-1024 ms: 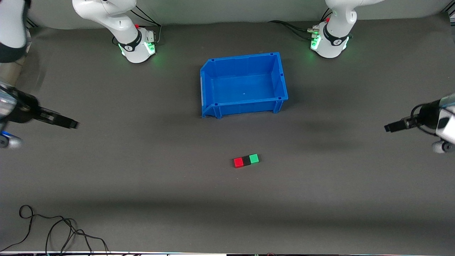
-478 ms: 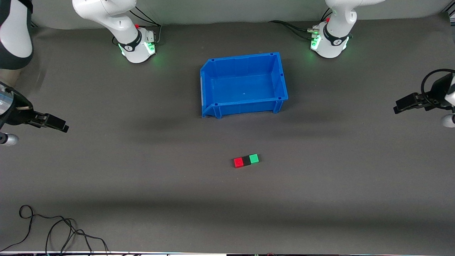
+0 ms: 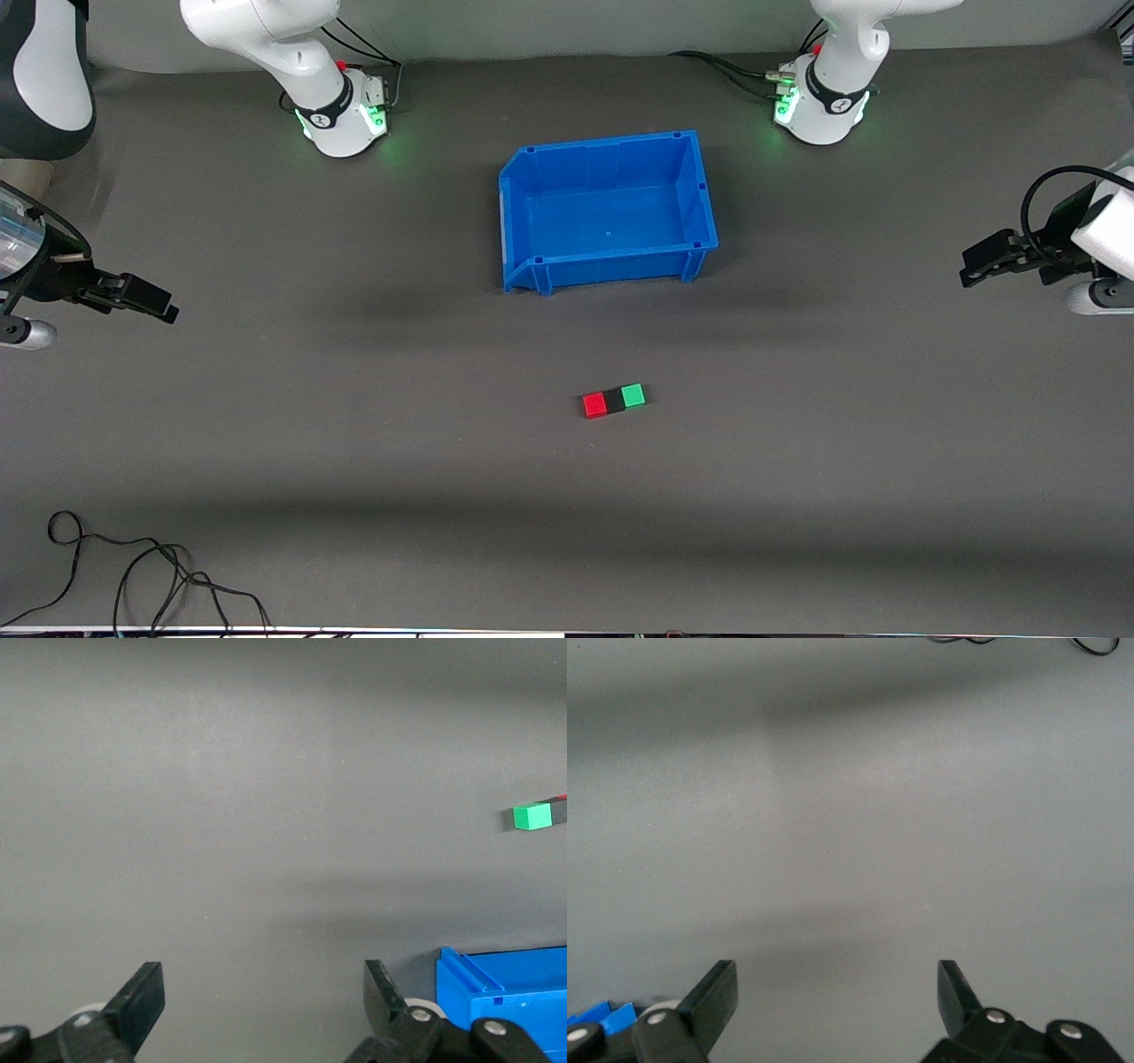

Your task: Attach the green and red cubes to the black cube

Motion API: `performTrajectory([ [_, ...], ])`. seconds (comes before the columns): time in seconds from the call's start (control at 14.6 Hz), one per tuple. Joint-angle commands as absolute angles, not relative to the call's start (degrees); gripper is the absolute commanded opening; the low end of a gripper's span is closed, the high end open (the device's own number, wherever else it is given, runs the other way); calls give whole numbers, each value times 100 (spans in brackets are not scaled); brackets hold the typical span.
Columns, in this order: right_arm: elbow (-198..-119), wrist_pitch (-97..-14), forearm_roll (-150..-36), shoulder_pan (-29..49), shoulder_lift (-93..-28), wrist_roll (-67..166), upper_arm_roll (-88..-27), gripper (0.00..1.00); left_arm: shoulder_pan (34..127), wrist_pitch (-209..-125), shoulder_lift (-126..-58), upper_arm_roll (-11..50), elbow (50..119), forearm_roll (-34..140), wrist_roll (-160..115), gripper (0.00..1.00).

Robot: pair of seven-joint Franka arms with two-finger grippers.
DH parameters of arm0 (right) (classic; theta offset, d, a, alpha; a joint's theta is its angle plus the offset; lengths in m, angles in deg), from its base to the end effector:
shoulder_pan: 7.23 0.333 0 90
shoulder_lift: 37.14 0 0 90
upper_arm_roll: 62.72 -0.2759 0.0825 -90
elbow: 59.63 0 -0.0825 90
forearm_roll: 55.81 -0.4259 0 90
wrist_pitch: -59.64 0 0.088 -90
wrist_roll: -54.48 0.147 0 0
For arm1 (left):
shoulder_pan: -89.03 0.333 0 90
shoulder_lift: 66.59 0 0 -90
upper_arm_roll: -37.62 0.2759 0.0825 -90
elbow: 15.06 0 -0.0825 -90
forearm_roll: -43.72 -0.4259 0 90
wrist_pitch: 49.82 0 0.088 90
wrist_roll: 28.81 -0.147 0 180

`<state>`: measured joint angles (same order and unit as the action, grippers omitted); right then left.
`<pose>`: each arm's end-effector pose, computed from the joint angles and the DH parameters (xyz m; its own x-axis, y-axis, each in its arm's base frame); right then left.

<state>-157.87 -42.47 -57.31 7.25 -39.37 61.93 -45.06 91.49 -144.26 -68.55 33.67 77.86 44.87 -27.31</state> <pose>0.6182 -0.0294 0.4659 0.9815 -0.1893 0.0284 -0.1888 -0.9819 -0.0178 0.6099 -0.0182 0.5043 1.0000 0.0017 -0.0082 0.0019 -0.9998 0.0221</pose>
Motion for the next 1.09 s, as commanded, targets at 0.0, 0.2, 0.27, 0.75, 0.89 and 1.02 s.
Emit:
performTrajectory([
  [0.0, -15938, -4267, -5625, 789, -3767, 6090, -4505, 99, 8791, -14430, -6835, 3637, 7731, 4381, -3048, 100],
  [0.2, -15903, -4188, -5616, 623, -3767, 6107, -4636, 99, 8508, -14412, -6826, 4008, 7696, 4389, -3048, 100],
  [0.27, -15868, -4083, -5607, 265, -3767, 6046, -4890, 99, 8525, -14395, -6826, 3999, 7644, 4389, -3048, 100],
  [0.75, -15324, -3828, -5484, -916, -3854, 5711, -5947, 96, 8693, -14324, -6826, 3779, 7494, 4468, -2934, 100],
  [0.89, -15227, -3730, -5484, -916, -3907, 5729, -5982, 95, 8684, -14307, -6826, 3779, 7511, 4469, -2934, 100],
  [1.02, -15130, -3634, -5475, -872, -3986, 5677, -5965, 95, 8684, -14254, -6826, 3779, 7529, 4451, -2943, 100],
])
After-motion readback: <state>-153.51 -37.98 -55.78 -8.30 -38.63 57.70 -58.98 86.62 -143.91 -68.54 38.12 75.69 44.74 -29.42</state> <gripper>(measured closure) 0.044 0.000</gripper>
